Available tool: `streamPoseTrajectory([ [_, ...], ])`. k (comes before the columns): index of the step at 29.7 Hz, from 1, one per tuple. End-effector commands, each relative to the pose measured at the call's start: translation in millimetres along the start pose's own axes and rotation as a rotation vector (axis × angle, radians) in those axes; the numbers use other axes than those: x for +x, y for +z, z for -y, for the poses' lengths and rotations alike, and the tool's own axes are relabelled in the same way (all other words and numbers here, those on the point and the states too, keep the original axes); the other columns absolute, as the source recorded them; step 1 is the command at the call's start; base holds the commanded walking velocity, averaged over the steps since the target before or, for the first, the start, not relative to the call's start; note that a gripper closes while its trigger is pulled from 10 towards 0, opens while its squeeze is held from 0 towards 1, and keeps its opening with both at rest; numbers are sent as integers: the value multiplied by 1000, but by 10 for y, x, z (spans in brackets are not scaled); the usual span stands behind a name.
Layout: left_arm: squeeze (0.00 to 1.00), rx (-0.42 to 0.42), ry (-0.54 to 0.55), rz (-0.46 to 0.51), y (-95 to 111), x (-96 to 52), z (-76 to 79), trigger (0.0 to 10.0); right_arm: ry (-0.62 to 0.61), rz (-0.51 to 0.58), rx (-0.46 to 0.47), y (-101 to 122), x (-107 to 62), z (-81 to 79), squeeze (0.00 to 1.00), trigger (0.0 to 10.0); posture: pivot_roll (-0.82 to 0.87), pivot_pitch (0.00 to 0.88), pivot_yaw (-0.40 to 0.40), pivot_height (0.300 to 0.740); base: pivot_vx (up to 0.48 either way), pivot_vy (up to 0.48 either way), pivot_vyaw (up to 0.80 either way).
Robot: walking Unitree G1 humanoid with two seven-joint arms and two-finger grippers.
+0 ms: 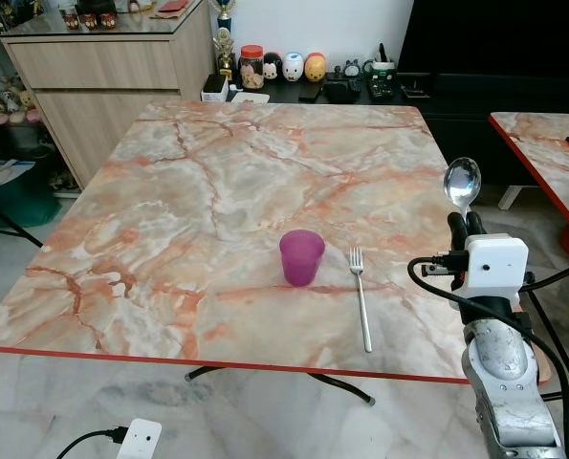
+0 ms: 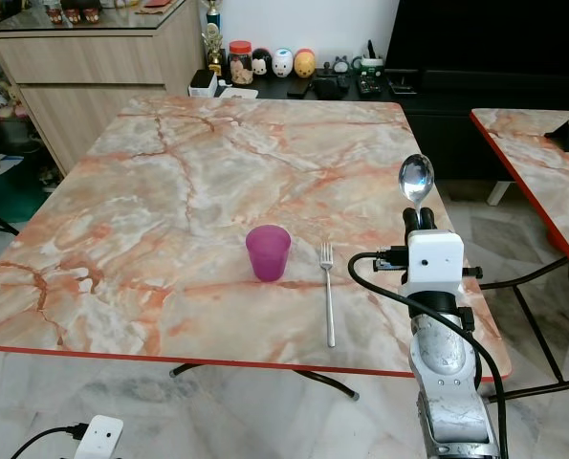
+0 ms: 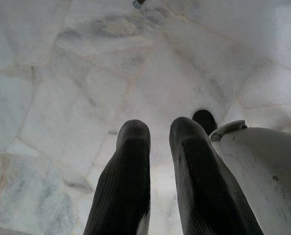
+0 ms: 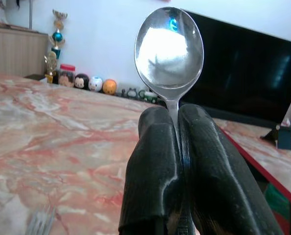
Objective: Setting the table
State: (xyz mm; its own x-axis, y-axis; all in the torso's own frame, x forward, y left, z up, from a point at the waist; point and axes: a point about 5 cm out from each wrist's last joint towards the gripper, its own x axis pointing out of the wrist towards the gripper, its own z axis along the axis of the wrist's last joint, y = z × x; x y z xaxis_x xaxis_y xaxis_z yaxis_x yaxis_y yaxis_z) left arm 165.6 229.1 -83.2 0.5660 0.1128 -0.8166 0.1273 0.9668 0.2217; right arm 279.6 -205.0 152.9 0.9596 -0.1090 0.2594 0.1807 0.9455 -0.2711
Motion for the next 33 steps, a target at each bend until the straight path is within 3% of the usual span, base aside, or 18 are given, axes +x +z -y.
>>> streamPoseTrajectory([
  [1, 0, 22, 7, -17, -52, -11, -19, 10000, -11, 28, 4, 62, 18, -3, 0, 10000, -17, 0, 4, 740, 0, 0, 0],
  [13, 0, 50, 12, -23, -47, -9, -30, 10000, -48, 56, -2, 136, 129, -33, 0, 10000, -29, 0, 15, 740, 0, -240, 0],
  [33, 0, 57, 16, -19, -38, -8, -36, 10000, -36, 59, 27, 144, 145, -117, 0, 10000, -22, 0, 13, 740, 0, -328, 0],
])
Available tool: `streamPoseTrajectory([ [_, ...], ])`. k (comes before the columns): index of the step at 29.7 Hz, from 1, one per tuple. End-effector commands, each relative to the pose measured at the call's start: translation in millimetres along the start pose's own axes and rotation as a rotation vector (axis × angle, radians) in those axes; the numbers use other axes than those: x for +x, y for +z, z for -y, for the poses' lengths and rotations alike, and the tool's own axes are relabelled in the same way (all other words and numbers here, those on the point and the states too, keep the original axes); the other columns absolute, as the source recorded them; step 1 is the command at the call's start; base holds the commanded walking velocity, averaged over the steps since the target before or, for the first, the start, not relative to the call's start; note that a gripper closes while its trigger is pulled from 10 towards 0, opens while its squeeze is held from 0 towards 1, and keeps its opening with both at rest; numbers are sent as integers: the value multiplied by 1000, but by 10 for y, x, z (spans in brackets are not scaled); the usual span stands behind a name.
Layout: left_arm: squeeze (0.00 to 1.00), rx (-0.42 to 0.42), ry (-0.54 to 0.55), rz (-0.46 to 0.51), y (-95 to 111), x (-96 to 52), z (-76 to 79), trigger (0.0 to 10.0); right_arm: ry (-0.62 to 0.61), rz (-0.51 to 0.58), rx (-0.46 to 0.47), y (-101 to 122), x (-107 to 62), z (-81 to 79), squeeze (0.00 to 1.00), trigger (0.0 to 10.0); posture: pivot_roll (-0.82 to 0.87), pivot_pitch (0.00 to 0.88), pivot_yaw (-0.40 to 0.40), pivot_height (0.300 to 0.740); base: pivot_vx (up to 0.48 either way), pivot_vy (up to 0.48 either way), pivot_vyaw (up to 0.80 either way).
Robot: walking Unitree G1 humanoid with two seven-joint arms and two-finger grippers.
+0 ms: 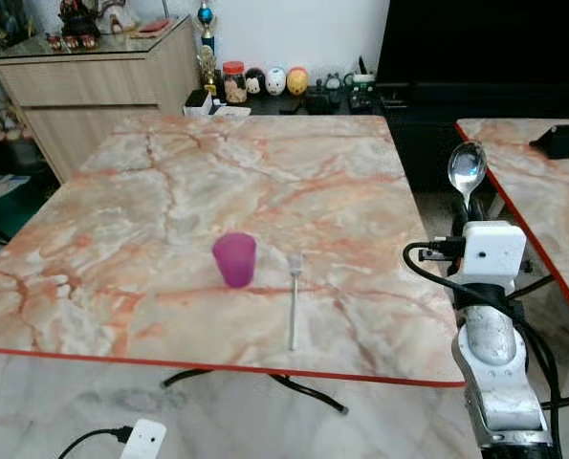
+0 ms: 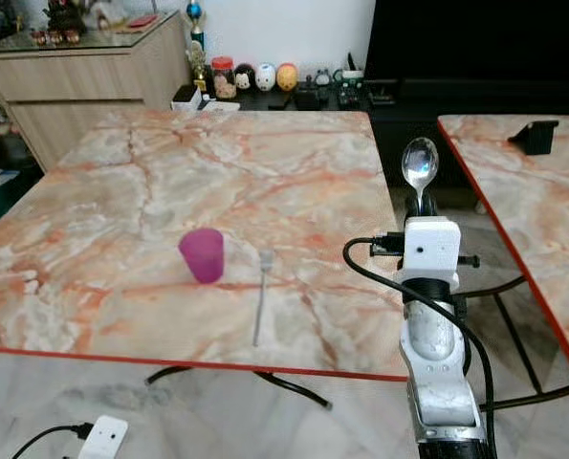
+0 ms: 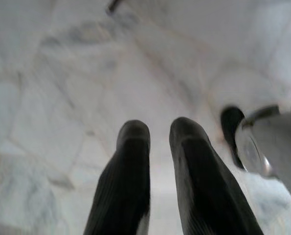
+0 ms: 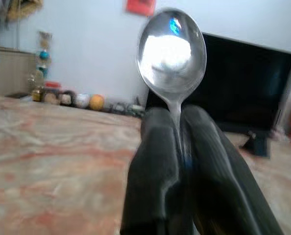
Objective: Setting the table
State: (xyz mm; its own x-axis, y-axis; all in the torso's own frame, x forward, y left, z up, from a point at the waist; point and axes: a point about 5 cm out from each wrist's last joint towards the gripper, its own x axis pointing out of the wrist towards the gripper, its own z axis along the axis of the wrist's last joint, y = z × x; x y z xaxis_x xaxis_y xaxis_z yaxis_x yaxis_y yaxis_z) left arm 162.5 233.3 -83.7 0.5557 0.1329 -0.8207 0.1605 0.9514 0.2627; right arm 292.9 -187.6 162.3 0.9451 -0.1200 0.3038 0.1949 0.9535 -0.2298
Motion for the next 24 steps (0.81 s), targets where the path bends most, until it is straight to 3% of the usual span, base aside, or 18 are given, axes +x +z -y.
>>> streamPoseTrajectory([
  [1, 0, 5, -1, -3, 1, 1, 0, 10000, -11, 18, -9, 33, 18, 46, 0, 10000, -22, 0, 12, 740, 0, -277, 0],
  [15, 0, 2, -6, 0, 9, 3, 16, 10000, -38, 34, -22, 78, 81, 146, 0, 10000, -36, 0, 12, 740, 0, -285, 0],
  [24, 0, 3, -7, -6, -39, -9, 16, 10000, -35, 33, -10, 68, 55, 105, 0, 10000, -39, 0, 18, 740, 0, -289, 0],
])
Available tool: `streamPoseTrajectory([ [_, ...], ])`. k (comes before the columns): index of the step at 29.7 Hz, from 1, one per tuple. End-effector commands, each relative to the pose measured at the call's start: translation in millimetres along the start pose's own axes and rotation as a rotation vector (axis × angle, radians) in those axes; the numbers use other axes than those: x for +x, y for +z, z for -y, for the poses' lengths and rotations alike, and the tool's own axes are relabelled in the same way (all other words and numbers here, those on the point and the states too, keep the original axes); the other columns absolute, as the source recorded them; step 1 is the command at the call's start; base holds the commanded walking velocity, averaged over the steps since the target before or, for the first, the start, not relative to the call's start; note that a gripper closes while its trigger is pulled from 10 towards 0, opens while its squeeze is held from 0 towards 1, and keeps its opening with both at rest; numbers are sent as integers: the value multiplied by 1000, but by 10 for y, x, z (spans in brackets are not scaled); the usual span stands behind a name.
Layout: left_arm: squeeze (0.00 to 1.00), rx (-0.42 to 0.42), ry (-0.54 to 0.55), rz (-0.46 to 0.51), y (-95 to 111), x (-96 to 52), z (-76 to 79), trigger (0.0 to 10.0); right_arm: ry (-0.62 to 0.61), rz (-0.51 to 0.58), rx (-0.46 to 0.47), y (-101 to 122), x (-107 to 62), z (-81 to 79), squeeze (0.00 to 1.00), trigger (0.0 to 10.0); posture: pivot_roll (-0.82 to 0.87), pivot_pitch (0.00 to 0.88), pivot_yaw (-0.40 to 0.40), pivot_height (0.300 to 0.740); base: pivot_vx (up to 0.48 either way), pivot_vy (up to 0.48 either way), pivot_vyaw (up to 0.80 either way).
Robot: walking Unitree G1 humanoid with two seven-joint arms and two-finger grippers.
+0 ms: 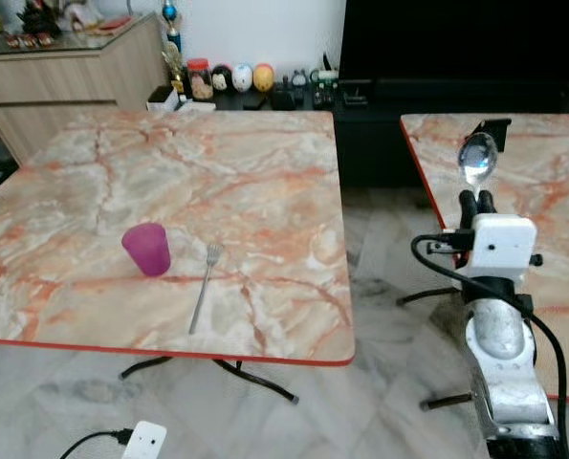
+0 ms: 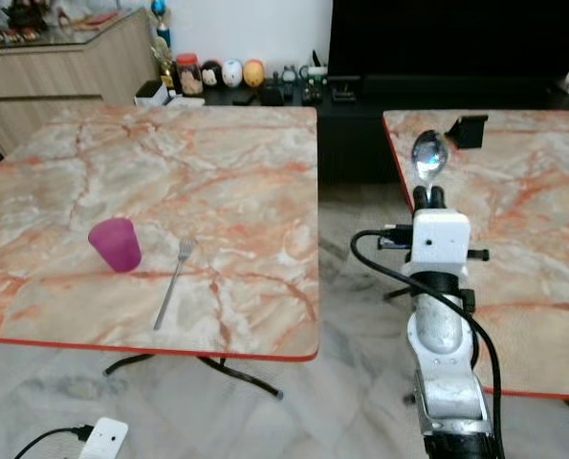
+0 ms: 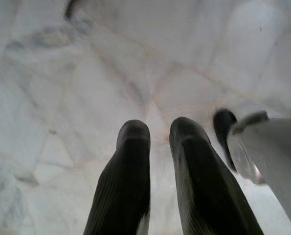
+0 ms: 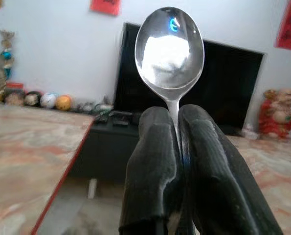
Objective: Setting the table
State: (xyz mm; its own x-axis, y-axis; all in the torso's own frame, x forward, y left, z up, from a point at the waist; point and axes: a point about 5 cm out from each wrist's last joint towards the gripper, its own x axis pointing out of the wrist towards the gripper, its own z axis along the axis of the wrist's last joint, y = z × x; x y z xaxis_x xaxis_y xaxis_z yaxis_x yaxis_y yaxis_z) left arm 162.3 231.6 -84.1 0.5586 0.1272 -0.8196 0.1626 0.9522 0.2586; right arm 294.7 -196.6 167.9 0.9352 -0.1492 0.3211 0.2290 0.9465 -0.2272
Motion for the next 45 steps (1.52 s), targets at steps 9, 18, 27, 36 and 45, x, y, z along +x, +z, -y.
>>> streamPoseTrajectory([
  [9, 0, 17, -10, -14, -62, -14, -1, 10000, 3, 34, 6, 71, 55, -13, 0, 10000, -37, 0, 26, 740, 0, -288, 0],
  [18, 0, 31, -18, -9, -42, -11, -19, 10000, -30, 41, -7, 86, 46, 82, 0, 10000, -49, 0, 31, 740, 0, -290, 0],
  [27, 0, 31, -17, -4, -29, -9, -20, 10000, -30, 47, 4, 99, 95, 68, 0, 10000, -35, 0, 24, 740, 0, -290, 0],
  [36, 0, 26, -15, -5, -18, -5, -27, 10000, -19, 50, 12, 103, 73, 47, 0, 10000, -38, 0, 24, 740, 0, -292, -334],
  [45, 0, 24, -11, -4, -10, -4, -34, 10000, -32, 49, 9, 107, 94, 49, 0, 10000, -34, 0, 25, 740, 0, -291, 0],
])
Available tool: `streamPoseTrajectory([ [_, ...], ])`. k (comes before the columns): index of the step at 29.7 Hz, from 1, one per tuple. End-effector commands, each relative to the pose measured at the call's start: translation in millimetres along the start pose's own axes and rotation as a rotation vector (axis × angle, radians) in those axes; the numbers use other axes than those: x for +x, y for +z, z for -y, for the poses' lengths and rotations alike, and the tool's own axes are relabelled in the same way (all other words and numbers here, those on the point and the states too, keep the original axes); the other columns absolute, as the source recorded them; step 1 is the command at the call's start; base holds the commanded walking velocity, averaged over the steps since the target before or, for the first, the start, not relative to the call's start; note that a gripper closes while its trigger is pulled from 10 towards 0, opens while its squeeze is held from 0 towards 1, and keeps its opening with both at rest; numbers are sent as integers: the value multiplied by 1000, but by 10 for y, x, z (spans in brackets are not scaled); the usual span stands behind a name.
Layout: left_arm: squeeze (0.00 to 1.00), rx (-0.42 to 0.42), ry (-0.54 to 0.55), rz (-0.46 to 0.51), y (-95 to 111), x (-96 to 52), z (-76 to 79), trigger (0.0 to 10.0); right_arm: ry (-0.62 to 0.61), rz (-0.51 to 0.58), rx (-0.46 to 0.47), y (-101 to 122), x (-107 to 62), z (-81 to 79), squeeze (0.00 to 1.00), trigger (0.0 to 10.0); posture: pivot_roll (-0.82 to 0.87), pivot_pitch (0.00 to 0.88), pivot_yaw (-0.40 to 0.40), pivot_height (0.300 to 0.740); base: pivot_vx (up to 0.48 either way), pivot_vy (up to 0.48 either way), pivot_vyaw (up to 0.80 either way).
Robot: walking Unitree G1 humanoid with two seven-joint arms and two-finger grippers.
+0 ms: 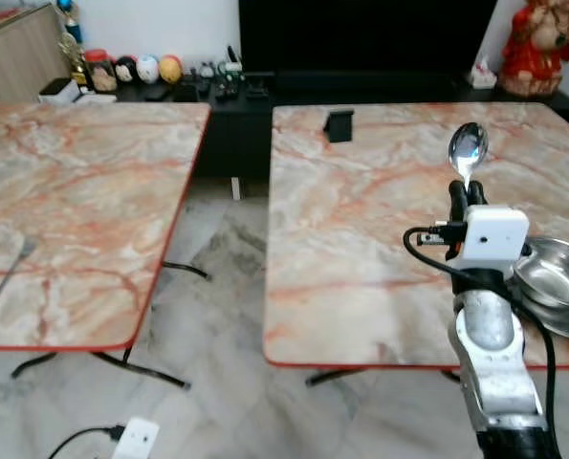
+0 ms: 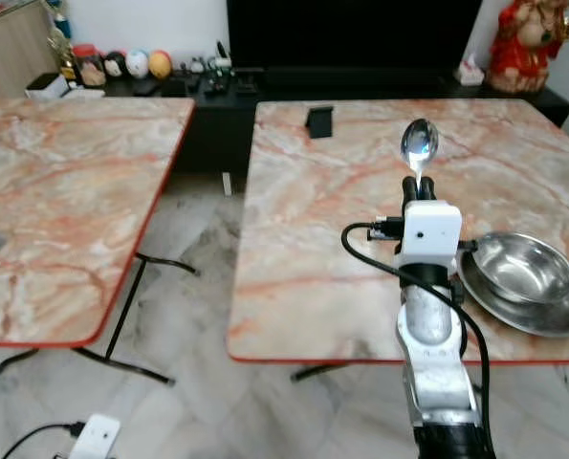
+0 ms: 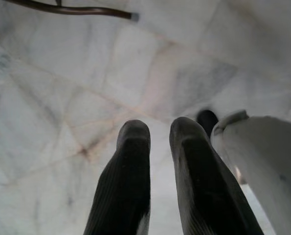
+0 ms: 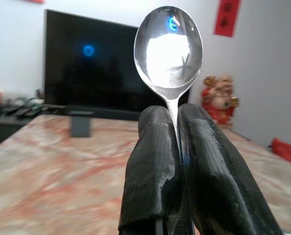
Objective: Setting the table
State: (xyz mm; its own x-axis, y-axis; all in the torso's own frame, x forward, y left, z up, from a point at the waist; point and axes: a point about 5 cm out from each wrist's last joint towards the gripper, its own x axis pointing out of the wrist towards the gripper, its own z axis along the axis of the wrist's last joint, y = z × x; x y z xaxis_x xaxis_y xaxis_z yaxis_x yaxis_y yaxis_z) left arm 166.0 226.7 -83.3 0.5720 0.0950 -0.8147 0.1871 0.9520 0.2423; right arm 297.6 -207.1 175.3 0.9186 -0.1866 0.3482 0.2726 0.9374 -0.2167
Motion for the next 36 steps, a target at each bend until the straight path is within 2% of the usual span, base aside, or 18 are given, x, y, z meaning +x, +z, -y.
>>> streamPoseTrajectory([
  [1, 0, 14, 17, -27, -58, -14, -72, 10000, 18, 27, 11, 74, 26, -64, 0, 10000, -34, 0, 26, 740, 0, -292, 0],
  [5, 0, 14, 17, -27, -55, -14, -76, 10000, 27, 28, 7, 76, 22, -72, 0, 10000, -34, 0, 28, 740, 0, -293, 0],
  [10, 0, 16, 15, -27, -52, -13, -78, 10000, 16, 4, 2, 38, 13, -66, 0, 10000, -34, 0, 27, 740, 0, -292, 645],
  [12, 0, 15, 15, -26, -51, -13, -78, 10000, -3, -3, 30, 33, 18, -45, 0, 10000, -33, 0, 26, 740, 0, -292, 0],
  [31, 0, 13, 14, -25, -46, -12, -76, 10000, -69, -48, 27, -15, 48, 61, 0, 10000, -36, 0, 25, 740, 0, -292, 0],
  [36, 0, 15, 14, -24, -45, -12, -79, 10000, -81, -50, 16, -20, 38, 65, 0, 10000, -36, 0, 26, 740, 0, -294, -630],
])
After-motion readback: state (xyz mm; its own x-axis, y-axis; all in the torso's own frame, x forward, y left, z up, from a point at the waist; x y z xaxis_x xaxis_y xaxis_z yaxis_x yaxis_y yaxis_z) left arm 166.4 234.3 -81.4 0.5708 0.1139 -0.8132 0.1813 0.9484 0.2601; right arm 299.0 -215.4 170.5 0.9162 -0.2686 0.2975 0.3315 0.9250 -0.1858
